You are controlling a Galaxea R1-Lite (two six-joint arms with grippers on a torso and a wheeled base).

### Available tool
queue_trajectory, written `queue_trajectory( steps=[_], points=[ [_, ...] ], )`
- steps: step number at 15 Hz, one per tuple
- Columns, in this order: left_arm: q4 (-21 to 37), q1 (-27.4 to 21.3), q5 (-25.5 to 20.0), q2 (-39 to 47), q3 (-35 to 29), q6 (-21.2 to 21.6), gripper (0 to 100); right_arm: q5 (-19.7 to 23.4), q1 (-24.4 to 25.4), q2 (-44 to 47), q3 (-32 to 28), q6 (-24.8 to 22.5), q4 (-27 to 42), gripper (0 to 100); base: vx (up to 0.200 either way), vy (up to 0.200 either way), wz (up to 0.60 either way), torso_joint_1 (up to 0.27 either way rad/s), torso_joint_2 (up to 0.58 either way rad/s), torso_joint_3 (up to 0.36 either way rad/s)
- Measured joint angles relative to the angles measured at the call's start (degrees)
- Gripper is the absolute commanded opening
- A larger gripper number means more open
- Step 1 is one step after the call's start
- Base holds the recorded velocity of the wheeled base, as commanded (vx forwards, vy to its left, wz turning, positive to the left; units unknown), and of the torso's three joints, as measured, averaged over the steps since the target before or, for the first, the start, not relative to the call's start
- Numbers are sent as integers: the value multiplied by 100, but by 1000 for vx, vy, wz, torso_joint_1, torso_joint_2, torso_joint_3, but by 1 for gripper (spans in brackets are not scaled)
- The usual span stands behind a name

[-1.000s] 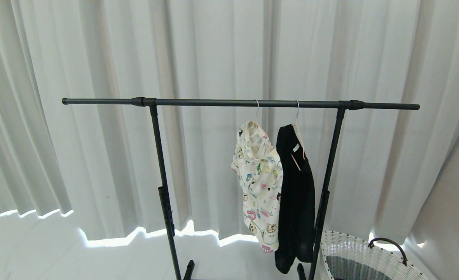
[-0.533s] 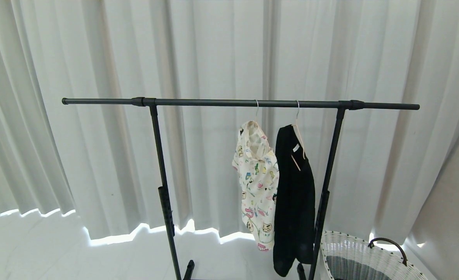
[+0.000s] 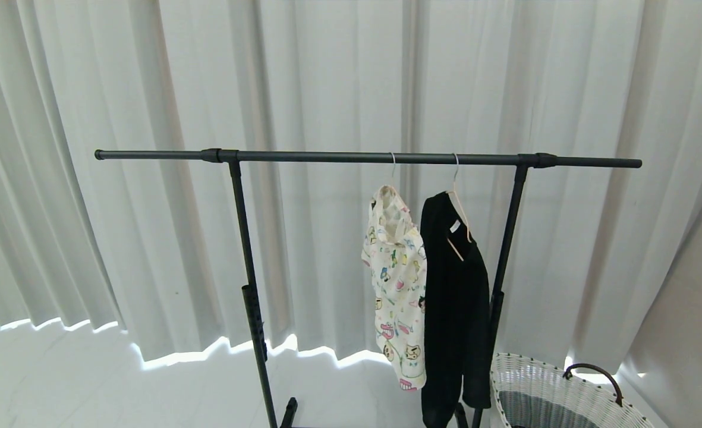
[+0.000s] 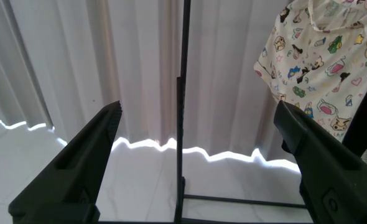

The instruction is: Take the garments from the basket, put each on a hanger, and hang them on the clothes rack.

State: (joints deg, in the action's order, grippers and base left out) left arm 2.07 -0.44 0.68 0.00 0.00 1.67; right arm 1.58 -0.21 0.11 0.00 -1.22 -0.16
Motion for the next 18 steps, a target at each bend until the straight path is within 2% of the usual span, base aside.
queue_trajectory(
  steps=[18],
  points=[
    [-2, 0, 0, 0, 0, 5, 100, 0, 7, 0, 0, 7, 0, 100, 0, 0, 0, 0, 0, 0]
  ],
)
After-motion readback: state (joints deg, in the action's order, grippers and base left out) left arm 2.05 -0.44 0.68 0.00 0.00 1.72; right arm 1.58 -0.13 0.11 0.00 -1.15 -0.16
